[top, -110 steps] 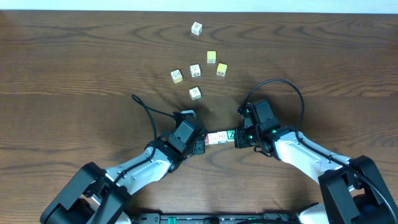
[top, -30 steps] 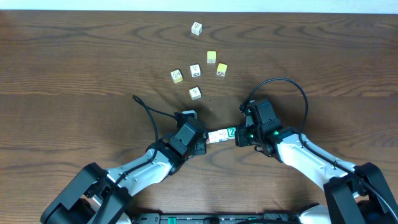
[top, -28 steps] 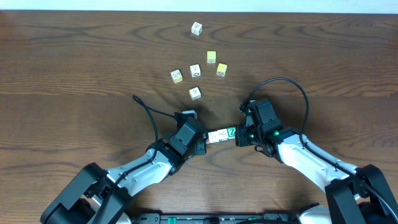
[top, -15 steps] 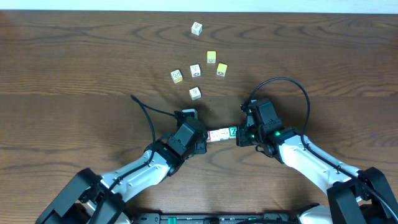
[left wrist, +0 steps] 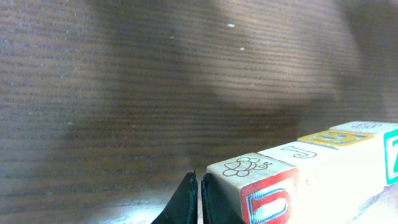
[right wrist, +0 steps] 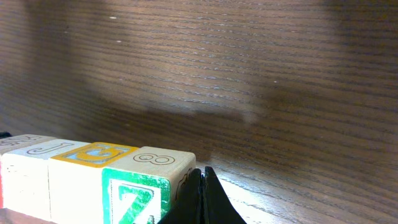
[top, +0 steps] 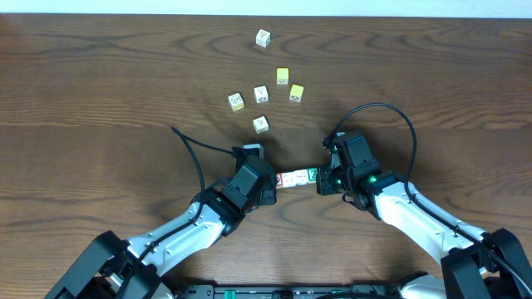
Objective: Lift 4 blocks
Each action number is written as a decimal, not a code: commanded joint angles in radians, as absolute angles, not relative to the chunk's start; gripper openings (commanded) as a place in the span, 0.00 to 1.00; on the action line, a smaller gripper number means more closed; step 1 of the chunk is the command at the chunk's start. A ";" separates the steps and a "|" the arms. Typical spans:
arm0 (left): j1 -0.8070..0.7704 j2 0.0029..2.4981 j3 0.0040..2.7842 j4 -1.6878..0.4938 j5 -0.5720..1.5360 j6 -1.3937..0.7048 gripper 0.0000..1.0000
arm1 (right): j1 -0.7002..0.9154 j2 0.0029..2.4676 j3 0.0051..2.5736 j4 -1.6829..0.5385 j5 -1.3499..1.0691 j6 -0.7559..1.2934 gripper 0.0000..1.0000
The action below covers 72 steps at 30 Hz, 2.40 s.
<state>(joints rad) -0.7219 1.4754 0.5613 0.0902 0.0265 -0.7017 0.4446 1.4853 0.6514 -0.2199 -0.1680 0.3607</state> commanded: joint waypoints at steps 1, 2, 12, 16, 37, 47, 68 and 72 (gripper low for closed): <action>-0.764 1.447 0.650 0.128 0.173 -0.685 0.07 | 0.513 1.457 0.674 -0.202 -0.421 0.382 0.01; -0.764 1.447 0.652 0.128 0.173 -0.682 0.07 | 0.513 1.457 0.674 -0.202 -0.421 0.382 0.01; -0.764 1.432 0.655 0.128 0.173 -0.681 0.07 | 0.513 1.411 0.675 -0.213 -0.423 0.389 0.01; -0.764 1.410 0.655 0.128 0.172 -0.670 0.07 | 0.513 1.393 0.676 -0.215 -0.424 0.389 0.01; -0.764 1.356 0.661 0.110 0.165 -0.667 0.07 | 0.513 1.391 0.727 -0.277 -0.424 0.389 0.01; -0.764 1.356 0.666 0.110 0.165 -0.667 0.07 | 0.513 1.377 0.728 -0.281 -0.425 0.389 0.01; -0.764 1.356 0.725 0.052 0.165 -0.662 0.07 | 0.513 1.306 0.728 -0.296 -0.424 0.389 0.01; -0.764 1.356 0.725 0.052 0.165 -0.662 0.07 | 0.513 1.283 0.728 -0.301 -0.424 0.389 0.01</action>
<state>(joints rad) -0.7219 1.3743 0.6403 0.0036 -0.0063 -0.6758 0.4446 1.3216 0.6781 -0.3256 -0.1314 0.3836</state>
